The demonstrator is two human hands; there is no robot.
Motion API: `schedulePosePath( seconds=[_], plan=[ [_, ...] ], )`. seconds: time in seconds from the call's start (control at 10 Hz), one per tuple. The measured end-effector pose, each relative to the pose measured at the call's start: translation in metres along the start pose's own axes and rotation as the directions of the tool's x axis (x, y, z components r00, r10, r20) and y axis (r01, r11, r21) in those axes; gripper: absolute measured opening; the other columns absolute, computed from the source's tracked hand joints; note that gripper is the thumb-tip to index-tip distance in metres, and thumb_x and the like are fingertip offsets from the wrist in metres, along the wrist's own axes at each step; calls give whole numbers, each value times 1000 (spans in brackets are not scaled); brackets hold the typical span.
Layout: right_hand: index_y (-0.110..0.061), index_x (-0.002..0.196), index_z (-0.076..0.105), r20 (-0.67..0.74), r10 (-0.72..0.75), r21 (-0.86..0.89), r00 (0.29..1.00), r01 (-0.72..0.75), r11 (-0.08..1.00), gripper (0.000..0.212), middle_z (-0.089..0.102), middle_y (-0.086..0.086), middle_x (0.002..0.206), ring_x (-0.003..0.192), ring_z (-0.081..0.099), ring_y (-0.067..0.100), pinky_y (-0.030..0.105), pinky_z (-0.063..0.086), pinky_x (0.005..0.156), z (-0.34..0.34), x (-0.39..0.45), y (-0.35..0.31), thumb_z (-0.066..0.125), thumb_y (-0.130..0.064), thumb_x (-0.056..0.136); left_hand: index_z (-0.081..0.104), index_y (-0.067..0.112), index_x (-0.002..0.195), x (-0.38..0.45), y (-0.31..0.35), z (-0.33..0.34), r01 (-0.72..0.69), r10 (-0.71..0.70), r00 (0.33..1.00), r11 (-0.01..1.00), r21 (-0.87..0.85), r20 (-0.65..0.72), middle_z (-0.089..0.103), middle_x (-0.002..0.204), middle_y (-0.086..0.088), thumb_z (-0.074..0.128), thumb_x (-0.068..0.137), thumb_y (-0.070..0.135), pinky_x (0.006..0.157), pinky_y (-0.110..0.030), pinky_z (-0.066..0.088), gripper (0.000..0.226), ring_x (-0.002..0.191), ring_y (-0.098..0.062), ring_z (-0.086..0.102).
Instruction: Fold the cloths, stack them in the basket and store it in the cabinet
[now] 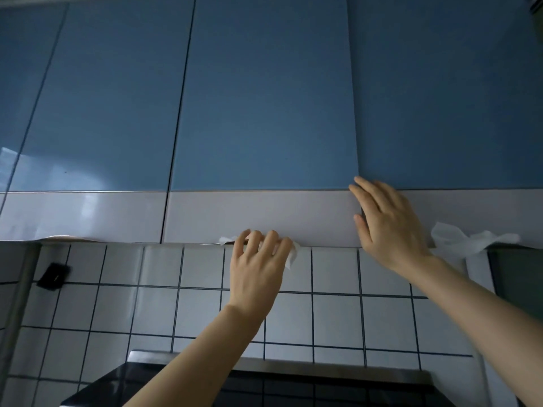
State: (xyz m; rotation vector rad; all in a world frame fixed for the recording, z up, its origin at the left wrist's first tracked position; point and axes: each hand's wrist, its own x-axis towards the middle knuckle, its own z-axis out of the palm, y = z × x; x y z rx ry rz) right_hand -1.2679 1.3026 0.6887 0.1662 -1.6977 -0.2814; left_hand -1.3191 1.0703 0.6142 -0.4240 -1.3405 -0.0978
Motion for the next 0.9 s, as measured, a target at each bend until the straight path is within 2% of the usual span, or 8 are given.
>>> schedulePosePath(
  seconds=[0.2, 0.3, 0.4, 0.5, 0.6, 0.7, 0.8, 0.9],
  plan=[
    [-9, 140, 41, 3, 16, -41, 1000, -16, 999, 53, 38, 5, 149, 130, 37, 35, 48, 37, 100, 7, 0, -2, 33, -27, 91, 56, 15, 85, -2, 1, 10, 15, -15, 999, 1000, -16, -31, 56, 82, -3, 38, 75, -10, 73, -35, 42, 32, 72, -25, 47],
    [-9, 140, 40, -20, 41, -43, 999, -42, 998, 53, 37, 4, 150, 132, 35, 34, 48, 34, 102, 13, -2, -5, 33, -25, 90, 57, 15, 85, -4, 2, 13, 25, -26, 999, 1000, -15, -45, 56, 82, -3, 40, 74, -10, 73, -36, 43, 32, 71, -25, 48],
    [-9, 141, 39, -36, 40, -48, 999, -41, 998, 54, 36, 4, 151, 133, 33, 34, 48, 32, 102, 15, -3, -6, 31, -25, 91, 58, 15, 85, -3, 1, 13, 31, -32, 998, 999, -25, -52, 56, 82, -3, 41, 73, -11, 75, -38, 45, 33, 71, -26, 48],
    [-9, 141, 39, -51, 49, -45, 998, -51, 998, 54, 36, 4, 151, 133, 34, 34, 47, 31, 102, 15, -3, -7, 32, -25, 91, 61, 16, 87, -3, 4, 11, 51, -53, 997, 998, -30, -60, 59, 84, -2, 45, 78, -8, 83, -44, 47, 30, 75, -27, 52],
    [-9, 141, 39, -12, 68, -26, 998, -68, 997, 54, 36, 5, 150, 132, 34, 35, 47, 32, 103, 11, -2, -9, 31, -25, 90, 64, 16, 101, -11, 10, 7, 88, -88, 996, 996, -28, 28, 64, 99, -2, 59, 85, 7, 97, -50, 42, 19, 97, -27, 59],
    [-9, 141, 40, 85, 94, -54, 992, -89, 995, 55, 37, 6, 150, 131, 35, 36, 49, 36, 102, 7, -3, -11, 30, -26, 89, 61, 15, 117, -16, 11, -3, 109, -98, 977, 993, -47, 189, 64, 117, -3, 65, 84, 16, 104, -53, 37, 33, 116, -27, 56],
    [-8, 142, 36, 187, 104, -83, 977, -90, 993, 52, 32, 8, 152, 135, 32, 37, 49, 36, 106, -17, 6, -15, 38, -21, 91, 53, 19, 130, -9, 10, -23, 124, -89, 930, 989, -79, 357, 57, 131, 0, 65, 84, 25, 111, -52, 30, 48, 128, -24, 48],
    [-8, 146, 28, 235, 104, -44, 966, -96, 994, 60, 30, 10, 153, 141, 22, 36, 44, 25, 115, -32, 1, -31, 48, -14, 91, 21, 26, 149, -14, 5, -40, 204, -89, 849, 965, -167, 521, 22, 157, 4, 51, 93, 29, 118, -45, 10, 63, 147, -18, 12]
  ],
)
